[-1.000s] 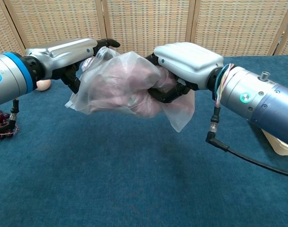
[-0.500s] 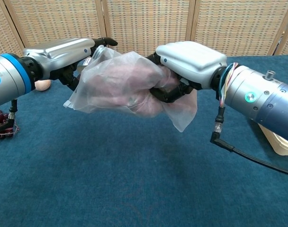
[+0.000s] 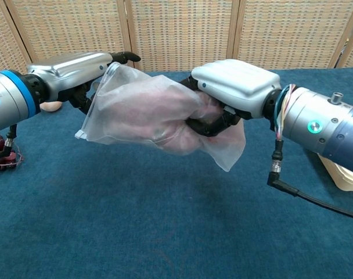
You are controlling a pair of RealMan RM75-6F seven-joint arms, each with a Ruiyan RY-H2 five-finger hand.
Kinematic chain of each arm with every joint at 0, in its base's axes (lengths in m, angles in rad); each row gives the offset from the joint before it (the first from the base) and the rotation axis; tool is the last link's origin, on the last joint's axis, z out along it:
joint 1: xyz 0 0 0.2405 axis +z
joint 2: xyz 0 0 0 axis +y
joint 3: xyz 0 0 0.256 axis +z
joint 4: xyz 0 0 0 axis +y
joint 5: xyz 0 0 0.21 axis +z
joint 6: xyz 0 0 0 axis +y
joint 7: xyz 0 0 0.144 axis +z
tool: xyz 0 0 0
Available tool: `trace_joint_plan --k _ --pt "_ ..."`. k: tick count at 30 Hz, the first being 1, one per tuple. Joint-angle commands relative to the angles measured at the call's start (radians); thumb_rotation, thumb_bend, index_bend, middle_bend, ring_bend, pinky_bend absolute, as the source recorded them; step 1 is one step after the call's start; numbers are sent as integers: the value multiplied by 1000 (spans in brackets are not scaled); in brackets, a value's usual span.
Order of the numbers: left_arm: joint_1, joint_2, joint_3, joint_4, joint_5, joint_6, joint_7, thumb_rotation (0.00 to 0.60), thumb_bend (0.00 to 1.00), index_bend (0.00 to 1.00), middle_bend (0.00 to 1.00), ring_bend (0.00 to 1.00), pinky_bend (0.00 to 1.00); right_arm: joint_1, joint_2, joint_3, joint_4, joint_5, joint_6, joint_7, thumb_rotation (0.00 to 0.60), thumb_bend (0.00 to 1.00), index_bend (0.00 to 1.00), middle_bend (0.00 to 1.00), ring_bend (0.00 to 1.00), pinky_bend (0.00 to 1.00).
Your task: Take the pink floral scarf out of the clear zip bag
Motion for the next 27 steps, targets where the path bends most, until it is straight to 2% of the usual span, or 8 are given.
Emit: trace_joint_plan --k 1,4,10,16,19,22,24,27 --pt "-2 -8 3 28 -2 -15 -20 600 575 695 0 0 0 -9 31 -8 -45 64 -42 -56 600 252 39 48 70 267" --pt "-3 -13 8 52 -5 -39 -52 600 575 695 0 0 0 -16 69 -8 -103 155 -73 -158 600 205 0 0 0 143" --pt "1 -25 19 115 -11 -69 -101 600 574 695 0 0 0 -41 131 -22 -187 267 -73 -263 600 119 0 0 0 113" --pt "7 -24 21 150 -4 -76 -133 600 575 695 0 0 0 -75 206 -82 -216 226 -50 -282 600 116 0 46 22 118" --pt "9 -18 13 141 -2 -69 -143 600 576 695 0 0 0 -94 234 -139 -188 100 -13 -282 600 122 7 278 236 270" --pt "2 -6 1 123 -7 -66 -125 600 576 695 0 0 0 -108 240 -227 -59 -159 73 -238 600 122 53 486 437 500" --pt "-11 -1 -18 100 -30 -74 -103 600 576 695 0 0 0 -89 236 -305 80 -377 135 -226 600 122 95 552 498 604" --pt "-21 4 -28 82 -56 -85 -86 600 576 696 0 0 0 -78 214 -331 174 -475 176 -184 600 121 135 611 548 692"
